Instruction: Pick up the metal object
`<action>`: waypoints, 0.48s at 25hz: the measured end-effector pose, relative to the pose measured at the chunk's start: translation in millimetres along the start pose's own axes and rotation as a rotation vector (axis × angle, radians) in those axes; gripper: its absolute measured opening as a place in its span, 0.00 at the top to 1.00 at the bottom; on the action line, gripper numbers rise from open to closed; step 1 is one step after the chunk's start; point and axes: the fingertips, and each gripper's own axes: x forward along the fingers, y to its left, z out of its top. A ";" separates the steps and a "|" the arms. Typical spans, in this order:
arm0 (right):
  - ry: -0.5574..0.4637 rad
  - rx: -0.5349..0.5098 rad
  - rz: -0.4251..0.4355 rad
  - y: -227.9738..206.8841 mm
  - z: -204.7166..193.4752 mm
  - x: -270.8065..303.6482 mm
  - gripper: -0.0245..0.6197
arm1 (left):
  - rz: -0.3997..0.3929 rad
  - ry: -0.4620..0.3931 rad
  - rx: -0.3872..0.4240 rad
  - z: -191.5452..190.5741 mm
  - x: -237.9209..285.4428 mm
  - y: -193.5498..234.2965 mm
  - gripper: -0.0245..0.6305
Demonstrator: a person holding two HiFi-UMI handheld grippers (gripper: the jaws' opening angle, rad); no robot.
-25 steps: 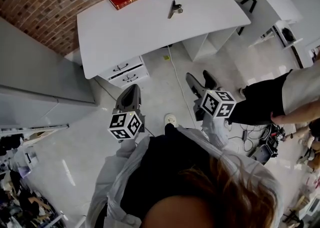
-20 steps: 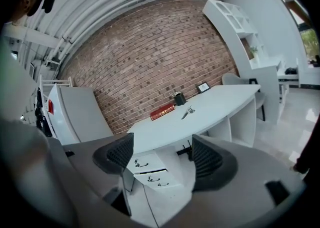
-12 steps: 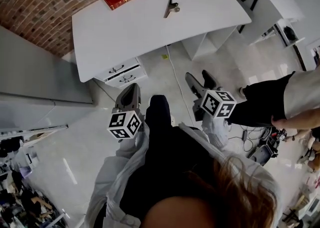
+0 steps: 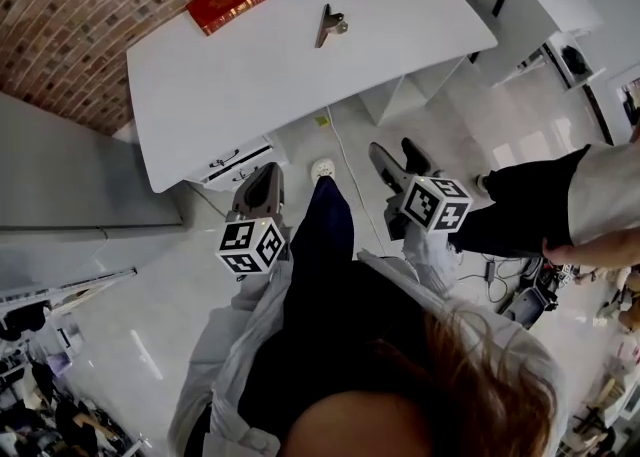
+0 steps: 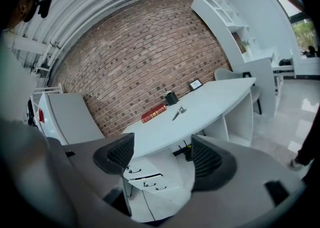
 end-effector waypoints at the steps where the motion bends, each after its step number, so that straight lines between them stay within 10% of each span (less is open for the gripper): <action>1: 0.001 0.004 0.001 -1.5 4.2 6.4 0.41 | 0.000 0.001 -0.003 3.1 8.3 3.1 0.93; 12: -0.009 0.044 -0.031 -26.4 64.0 80.5 0.41 | -0.053 0.015 -0.008 45.7 110.9 24.5 0.93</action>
